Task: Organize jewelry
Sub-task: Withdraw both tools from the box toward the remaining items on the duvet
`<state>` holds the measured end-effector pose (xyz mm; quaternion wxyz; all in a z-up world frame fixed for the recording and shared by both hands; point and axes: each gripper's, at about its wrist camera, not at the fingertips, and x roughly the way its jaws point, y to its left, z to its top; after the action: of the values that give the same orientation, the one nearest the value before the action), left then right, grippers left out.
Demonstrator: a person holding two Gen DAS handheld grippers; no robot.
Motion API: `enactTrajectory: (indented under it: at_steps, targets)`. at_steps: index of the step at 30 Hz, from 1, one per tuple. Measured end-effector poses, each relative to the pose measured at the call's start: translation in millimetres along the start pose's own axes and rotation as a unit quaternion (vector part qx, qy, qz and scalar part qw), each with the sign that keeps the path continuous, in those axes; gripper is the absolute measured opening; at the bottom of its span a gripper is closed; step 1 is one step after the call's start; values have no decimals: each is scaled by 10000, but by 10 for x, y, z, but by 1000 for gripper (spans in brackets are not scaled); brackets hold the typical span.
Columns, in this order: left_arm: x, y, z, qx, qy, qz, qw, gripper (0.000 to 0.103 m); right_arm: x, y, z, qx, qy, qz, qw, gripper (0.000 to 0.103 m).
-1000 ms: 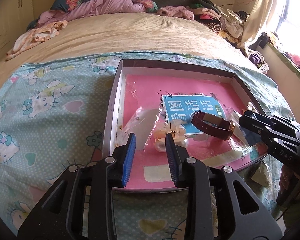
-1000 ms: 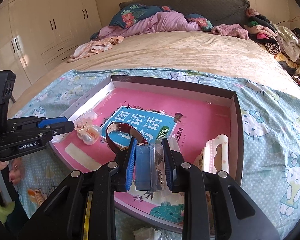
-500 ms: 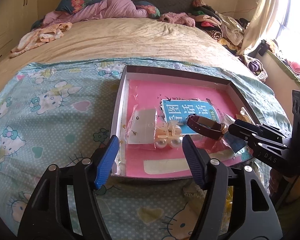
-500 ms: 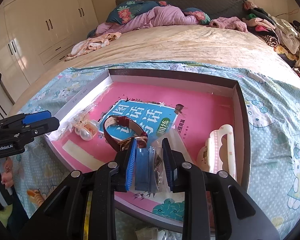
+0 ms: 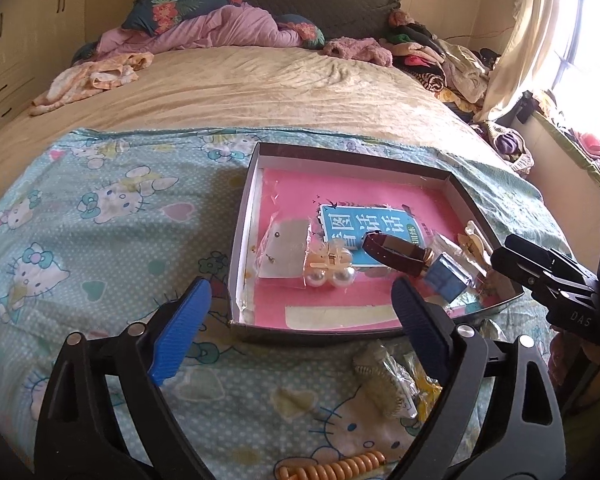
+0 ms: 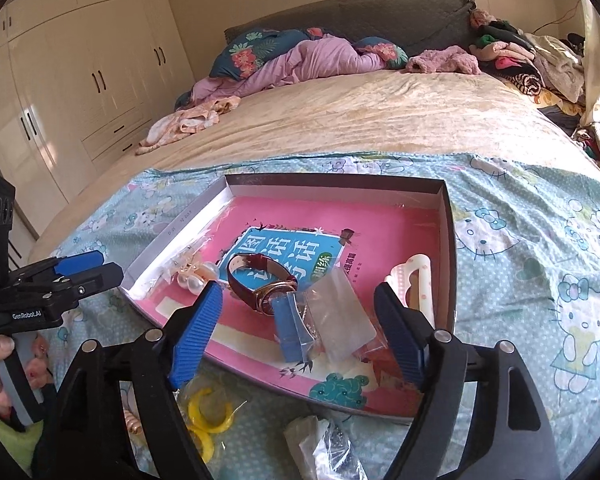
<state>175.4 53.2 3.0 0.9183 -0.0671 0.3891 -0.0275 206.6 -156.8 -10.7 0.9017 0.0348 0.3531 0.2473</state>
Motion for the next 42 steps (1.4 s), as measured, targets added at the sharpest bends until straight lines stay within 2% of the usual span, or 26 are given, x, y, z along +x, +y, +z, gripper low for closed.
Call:
enactTrajectory:
  at_steps: [2, 5, 20, 32, 42]
  targets:
    - [-59, -4, -2, -30, -49, -7, 10000, 93, -84, 7, 0, 15, -60, 15, 10000, 79]
    - [-144, -18, 2, -48, -125, 9, 9999, 93, -206, 25, 0, -5, -154, 29, 9999, 83]
    - [-517, -69, -34, -111, -454, -16, 9989, 93, -672, 163, 9, -191, -481, 134, 9986, 84]
    - [-737, -114, -171, -57, -552, 21, 9985, 93, -897, 303, -43, -339, -584, 230, 9974, 84]
    - [-880, -186, -362, 86, -553, 114, 9984, 93, -1004, 427, -179, -481, -482, 333, 9971, 84]
